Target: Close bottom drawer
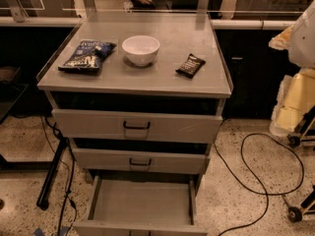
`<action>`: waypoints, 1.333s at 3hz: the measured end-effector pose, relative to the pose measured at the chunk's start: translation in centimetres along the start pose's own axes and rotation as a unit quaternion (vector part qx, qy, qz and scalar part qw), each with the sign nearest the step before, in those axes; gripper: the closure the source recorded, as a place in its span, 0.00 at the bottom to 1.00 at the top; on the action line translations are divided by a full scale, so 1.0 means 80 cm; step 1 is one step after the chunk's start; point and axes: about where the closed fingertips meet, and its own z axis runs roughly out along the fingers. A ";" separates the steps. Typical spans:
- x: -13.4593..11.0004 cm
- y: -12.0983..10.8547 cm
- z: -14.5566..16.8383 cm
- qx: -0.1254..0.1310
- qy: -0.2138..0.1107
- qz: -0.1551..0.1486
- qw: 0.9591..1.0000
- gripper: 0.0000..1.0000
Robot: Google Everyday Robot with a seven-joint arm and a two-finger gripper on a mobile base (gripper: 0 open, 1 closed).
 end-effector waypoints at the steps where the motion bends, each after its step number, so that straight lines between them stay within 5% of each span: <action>1: 0.000 0.000 0.000 0.000 0.000 0.000 1.000 0.00; 2: 0.000 0.000 0.000 0.000 0.000 0.000 1.000 0.10; 4: 0.000 0.000 0.000 0.000 0.000 0.000 1.000 0.63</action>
Offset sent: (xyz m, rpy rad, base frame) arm 0.0000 0.0000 0.0000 0.0000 0.0000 0.0000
